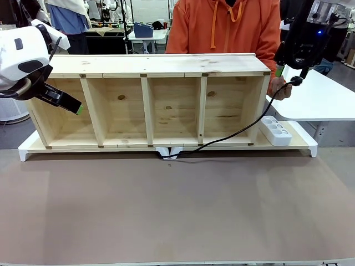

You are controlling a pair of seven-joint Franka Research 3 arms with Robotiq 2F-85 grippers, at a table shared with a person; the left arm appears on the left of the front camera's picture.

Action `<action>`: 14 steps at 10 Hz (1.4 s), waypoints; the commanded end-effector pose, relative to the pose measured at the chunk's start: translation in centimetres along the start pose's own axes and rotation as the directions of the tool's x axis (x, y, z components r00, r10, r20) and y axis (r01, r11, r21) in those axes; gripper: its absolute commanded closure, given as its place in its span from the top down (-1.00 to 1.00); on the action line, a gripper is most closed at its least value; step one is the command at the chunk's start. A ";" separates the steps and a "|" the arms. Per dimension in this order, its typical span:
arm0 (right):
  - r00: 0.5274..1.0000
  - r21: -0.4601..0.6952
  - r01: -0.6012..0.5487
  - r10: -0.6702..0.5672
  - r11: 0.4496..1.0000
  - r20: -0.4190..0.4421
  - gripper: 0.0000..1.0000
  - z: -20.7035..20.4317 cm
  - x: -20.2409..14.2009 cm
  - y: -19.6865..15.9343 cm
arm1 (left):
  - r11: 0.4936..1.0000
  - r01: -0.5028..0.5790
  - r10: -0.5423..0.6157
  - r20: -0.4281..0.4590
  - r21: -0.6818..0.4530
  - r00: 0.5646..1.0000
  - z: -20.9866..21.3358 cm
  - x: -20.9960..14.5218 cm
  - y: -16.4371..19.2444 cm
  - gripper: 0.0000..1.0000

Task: Perform cable management.
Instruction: Release the Power Cable when the human grasps it.

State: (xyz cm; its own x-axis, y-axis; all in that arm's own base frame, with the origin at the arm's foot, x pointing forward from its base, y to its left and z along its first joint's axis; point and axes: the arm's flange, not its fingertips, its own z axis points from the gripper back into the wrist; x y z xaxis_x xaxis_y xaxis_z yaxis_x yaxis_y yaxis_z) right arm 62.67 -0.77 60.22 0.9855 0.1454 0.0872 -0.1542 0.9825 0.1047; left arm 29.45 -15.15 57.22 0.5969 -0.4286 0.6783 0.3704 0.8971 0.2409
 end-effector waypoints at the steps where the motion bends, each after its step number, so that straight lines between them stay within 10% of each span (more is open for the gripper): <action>1: 1.000 0.003 0.013 -0.013 1.000 -0.003 1.00 0.0 0.0 0.0 | 1.000 0.008 -0.008 -0.009 0.011 1.000 0.1 -0.1 0.0 1.00; 14: 1.000 0.003 0.013 -0.013 1.000 -0.003 1.00 0.0 0.0 0.0 | 1.000 0.008 -0.008 -0.009 0.011 1.000 0.1 -0.1 0.0 1.00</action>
State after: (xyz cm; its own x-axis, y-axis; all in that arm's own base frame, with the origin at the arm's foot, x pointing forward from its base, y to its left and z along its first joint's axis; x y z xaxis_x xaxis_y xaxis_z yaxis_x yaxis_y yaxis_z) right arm 62.67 -0.77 60.22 0.9855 0.1453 0.0872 -0.1541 0.9825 0.1047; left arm 29.45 -15.15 57.22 0.5969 -0.4286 0.6783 0.3704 0.8971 0.2408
